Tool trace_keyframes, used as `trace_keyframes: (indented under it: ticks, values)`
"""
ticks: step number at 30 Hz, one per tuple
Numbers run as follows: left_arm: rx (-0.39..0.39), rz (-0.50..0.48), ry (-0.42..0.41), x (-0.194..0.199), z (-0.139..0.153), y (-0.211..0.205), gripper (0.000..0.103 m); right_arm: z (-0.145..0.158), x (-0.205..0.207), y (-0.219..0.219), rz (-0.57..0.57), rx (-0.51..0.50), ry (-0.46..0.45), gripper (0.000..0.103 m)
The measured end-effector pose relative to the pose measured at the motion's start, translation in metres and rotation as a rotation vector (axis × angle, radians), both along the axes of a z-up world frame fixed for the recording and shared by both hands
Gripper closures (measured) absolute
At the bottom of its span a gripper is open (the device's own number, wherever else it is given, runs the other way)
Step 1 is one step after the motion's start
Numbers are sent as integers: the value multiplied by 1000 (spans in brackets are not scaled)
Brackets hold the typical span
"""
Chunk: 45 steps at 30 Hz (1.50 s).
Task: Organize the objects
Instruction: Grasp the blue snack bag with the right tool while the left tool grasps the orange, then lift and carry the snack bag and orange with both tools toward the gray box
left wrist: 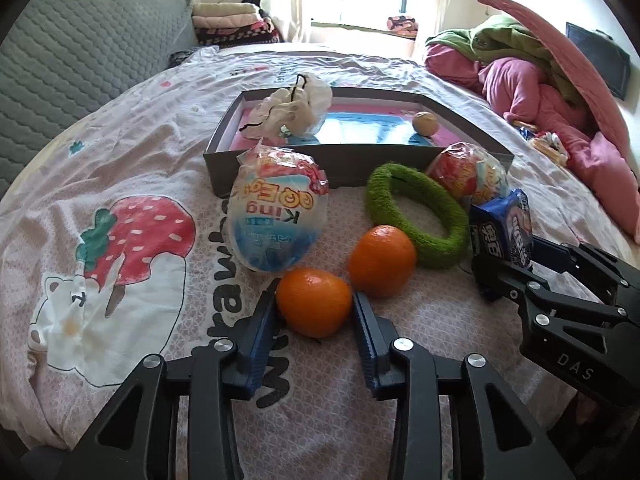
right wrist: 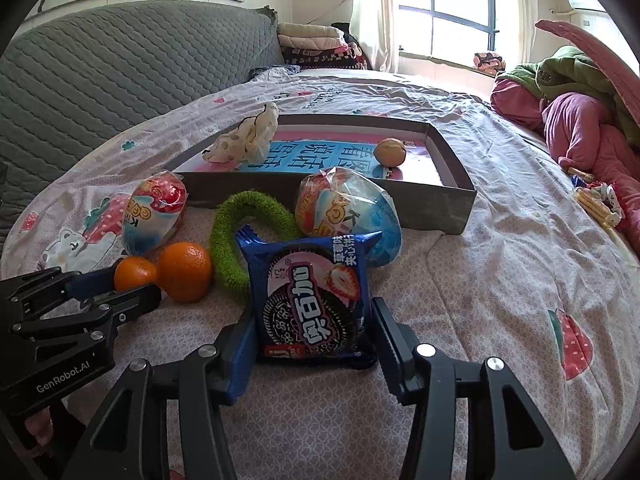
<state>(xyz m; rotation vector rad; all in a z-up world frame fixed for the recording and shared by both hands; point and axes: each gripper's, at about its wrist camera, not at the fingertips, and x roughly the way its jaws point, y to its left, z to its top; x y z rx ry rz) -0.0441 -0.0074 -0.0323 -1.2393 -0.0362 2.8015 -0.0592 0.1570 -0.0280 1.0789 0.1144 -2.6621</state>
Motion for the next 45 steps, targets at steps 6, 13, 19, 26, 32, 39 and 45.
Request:
trace_keyframes:
  ticks: [6,13,19,26,32,39,45]
  values:
    - [15,0,2,4,3,-2,65,3,2,1,4,-17,8,51]
    - [29,7,-1,9,8,-4,65,13,11,1,15,-36,56,51]
    - [17,8,31,17,19,-3,65,24,17,2,27,-52,114,51]
    - [-7,8,62,23,29,1,65,34,25,0,49,-62,176,51]
    - [-20,6,74,26,32,4,65,39,29,-2,63,-62,200,51]
    - [-21,11,78,24,34,3,65,42,31,0,61,-75,219,51]
    - [-27,10,94,26,38,3,65,46,35,0,62,-78,241,51]
